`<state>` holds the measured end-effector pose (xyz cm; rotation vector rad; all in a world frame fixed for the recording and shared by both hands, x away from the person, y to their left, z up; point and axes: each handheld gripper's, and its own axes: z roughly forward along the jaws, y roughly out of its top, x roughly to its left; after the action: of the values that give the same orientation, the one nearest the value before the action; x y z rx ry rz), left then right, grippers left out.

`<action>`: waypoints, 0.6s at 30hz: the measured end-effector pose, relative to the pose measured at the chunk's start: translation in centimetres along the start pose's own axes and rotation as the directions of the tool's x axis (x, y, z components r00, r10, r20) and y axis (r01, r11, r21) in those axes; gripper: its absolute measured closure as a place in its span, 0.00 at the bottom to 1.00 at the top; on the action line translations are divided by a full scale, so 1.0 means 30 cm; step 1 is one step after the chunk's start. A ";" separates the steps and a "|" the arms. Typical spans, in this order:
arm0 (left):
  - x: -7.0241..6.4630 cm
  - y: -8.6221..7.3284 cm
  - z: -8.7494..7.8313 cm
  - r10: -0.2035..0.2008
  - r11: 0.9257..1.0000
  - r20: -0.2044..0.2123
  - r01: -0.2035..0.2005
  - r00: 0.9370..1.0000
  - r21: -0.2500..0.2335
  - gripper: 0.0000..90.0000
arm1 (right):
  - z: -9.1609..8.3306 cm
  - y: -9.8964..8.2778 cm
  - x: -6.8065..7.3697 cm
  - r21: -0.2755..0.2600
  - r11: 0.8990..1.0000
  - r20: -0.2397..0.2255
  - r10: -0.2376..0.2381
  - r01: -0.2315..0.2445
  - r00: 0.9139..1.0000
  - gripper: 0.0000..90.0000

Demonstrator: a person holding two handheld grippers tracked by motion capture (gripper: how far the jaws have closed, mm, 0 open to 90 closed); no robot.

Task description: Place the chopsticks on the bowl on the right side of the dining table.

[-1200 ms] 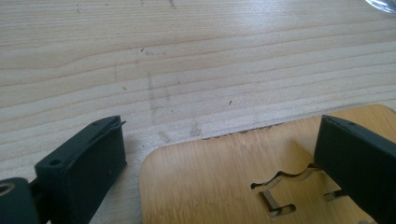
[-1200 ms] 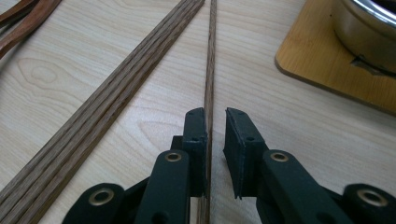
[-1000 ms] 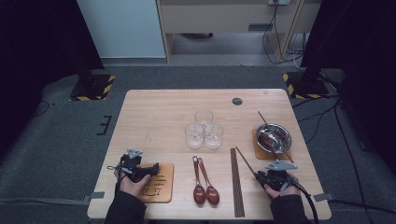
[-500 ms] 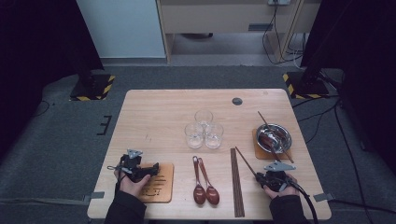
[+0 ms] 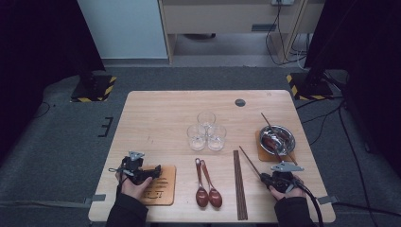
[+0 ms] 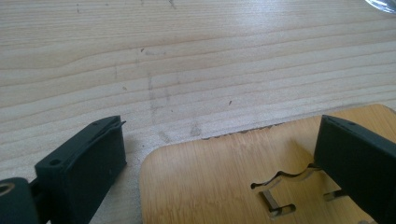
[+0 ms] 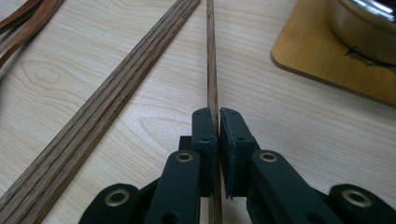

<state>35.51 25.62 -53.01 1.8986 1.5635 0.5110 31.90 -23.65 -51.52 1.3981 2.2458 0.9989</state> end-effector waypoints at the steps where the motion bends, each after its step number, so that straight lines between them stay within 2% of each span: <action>1: 0.000 0.000 0.000 0.000 1.000 0.000 0.000 1.000 0.000 0.01 | -0.004 0.001 -0.002 -0.004 1.000 -0.002 0.008 -0.008 1.000 0.95; 3: 0.000 0.000 0.000 0.000 1.000 0.000 0.000 1.000 0.000 0.01 | -0.015 0.006 -0.010 -0.019 1.000 -0.002 0.021 -0.021 1.000 0.95; 8: 0.000 0.000 0.000 0.000 1.000 0.000 0.000 1.000 0.000 0.01 | -0.031 0.014 -0.018 -0.037 0.999 -0.007 0.019 -0.019 1.000 0.95; 18: 0.000 0.000 0.000 0.000 1.000 0.000 0.000 1.000 0.000 0.01 | -0.065 0.039 -0.014 -0.083 0.996 -0.025 0.032 -0.034 0.999 0.95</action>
<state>35.52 25.62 -53.01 1.8986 1.5639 0.5112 31.72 -24.46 -49.36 1.3992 2.1781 1.1122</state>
